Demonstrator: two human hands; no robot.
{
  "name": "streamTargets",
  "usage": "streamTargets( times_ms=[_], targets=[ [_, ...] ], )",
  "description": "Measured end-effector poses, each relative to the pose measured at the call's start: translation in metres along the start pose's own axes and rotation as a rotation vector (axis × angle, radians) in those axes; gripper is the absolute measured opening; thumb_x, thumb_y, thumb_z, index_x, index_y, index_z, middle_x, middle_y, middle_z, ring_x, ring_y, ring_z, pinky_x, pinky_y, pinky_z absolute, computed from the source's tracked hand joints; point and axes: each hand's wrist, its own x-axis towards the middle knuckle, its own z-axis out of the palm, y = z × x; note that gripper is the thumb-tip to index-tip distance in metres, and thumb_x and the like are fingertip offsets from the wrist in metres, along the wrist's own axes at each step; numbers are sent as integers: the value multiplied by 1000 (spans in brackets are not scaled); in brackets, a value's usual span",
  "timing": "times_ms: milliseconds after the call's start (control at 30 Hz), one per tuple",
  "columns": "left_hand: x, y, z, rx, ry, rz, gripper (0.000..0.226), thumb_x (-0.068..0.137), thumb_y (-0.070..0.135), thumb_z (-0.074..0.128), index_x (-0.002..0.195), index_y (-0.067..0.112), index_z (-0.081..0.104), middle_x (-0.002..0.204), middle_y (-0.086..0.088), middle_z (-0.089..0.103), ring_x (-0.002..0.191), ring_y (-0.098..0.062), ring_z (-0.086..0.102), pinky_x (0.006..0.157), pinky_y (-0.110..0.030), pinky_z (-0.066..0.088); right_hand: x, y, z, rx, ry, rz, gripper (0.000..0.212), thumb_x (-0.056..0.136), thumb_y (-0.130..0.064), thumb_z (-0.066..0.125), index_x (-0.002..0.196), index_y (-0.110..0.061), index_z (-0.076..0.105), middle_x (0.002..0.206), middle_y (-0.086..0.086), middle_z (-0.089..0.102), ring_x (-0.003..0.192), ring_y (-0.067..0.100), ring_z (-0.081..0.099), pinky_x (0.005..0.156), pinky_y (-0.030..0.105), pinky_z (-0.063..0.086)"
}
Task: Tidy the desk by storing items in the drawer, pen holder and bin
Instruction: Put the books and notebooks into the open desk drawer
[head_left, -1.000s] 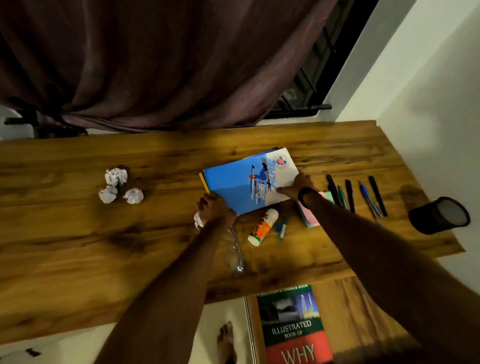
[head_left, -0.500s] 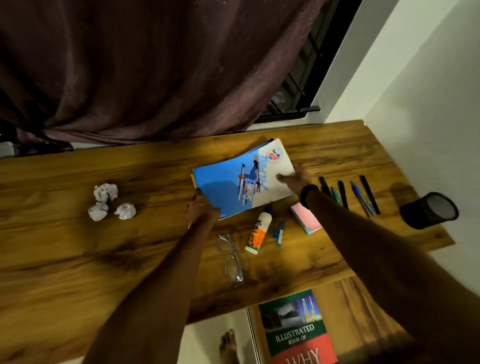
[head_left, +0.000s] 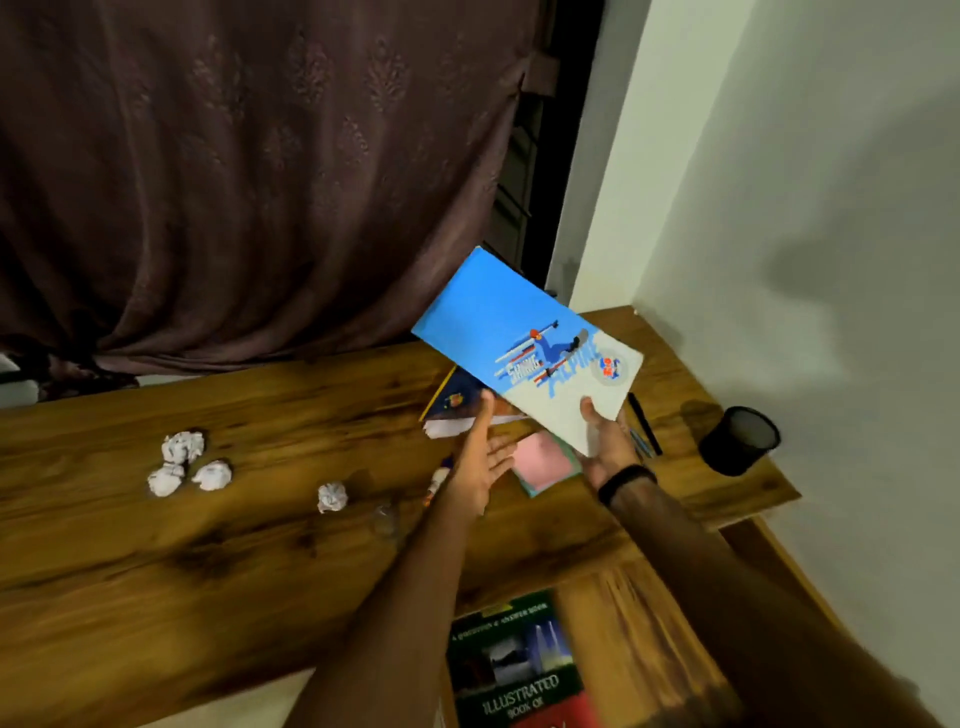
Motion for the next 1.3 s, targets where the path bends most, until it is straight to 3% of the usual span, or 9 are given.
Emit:
streamTargets(
  times_ms=[133, 333, 433, 567, 633, 733, 900, 1167, 1300],
  targets=[
    [-26, -47, 52, -273, -5, 97, 49, 92, 46, 55, 128, 12, 58, 128, -11, 62, 114, -23, 61, 107, -45, 43, -65, -7, -79, 14, -26, 62, 49, 92, -13, 60, 139, -17, 47, 132, 10, 61, 118, 31, 60, 92, 47, 54],
    [-78, -129, 104, -215, 102, 142, 21, 101, 23, 44, 103, 11, 62, 74, -1, 75, 58, -14, 70, 55, -26, 57, -137, -23, -197, -124, -110, 186, 50, 80, -5, 72, 127, -14, 57, 125, 11, 66, 109, 27, 66, 80, 41, 59],
    [-108, -162, 103, -168, 164, 192, 16, 95, 14, 56, 106, 6, 64, 97, -9, 72, 71, -20, 71, 61, -33, 59, -156, -40, -242, -407, -92, 99, 48, 70, 0, 81, 112, -15, 64, 120, 15, 68, 95, 16, 71, 75, 28, 59],
    [-119, -197, 85, -84, 269, 130, 53, 67, 13, 85, 115, -1, 65, 113, -19, 69, 96, -37, 69, 79, -54, 58, -152, -67, -266, -735, -108, -92, 94, 54, -15, 94, 130, -19, 40, 110, 0, 59, 97, 6, 62, 82, 22, 52],
    [-118, -217, 75, -28, 231, 40, 70, 55, 21, 93, 118, 6, 66, 124, -23, 64, 107, -42, 65, 86, -61, 52, -158, -70, -260, -835, -293, -58, 68, 66, -9, 87, 123, -8, 50, 105, 1, 65, 89, -1, 64, 76, 17, 53],
    [-143, -224, 85, 19, 316, 103, 51, 61, 13, 90, 108, 9, 71, 110, -15, 72, 93, -31, 72, 77, -45, 60, -165, -57, -261, -943, -375, -53, 66, 59, -36, 90, 112, -11, 58, 115, 8, 68, 102, 20, 66, 83, 39, 58],
    [-182, -212, 93, -86, 320, 192, 34, 82, 38, 73, 99, 9, 68, 91, -16, 73, 60, -21, 69, 55, -29, 57, -178, -40, -272, -744, -230, -71, 25, 82, 0, 71, 100, -6, 54, 97, 7, 67, 86, 11, 68, 65, 16, 55],
    [-182, -182, 35, -148, 436, 220, 37, 83, 37, 72, 108, 9, 71, 104, -15, 73, 96, -33, 70, 86, -53, 56, -155, -82, -279, -476, -92, -152, 16, 92, -3, 57, 98, -17, 56, 93, -9, 71, 90, 11, 66, 81, 30, 55],
    [-158, -210, -27, -268, 487, 111, 64, 69, 56, 78, 118, 17, 65, 114, -17, 70, 100, -37, 69, 84, -65, 51, -152, -85, -276, -378, 24, -89, 23, 97, 2, 47, 95, -20, 54, 89, -13, 75, 82, 4, 71, 69, 24, 59]
  ],
)
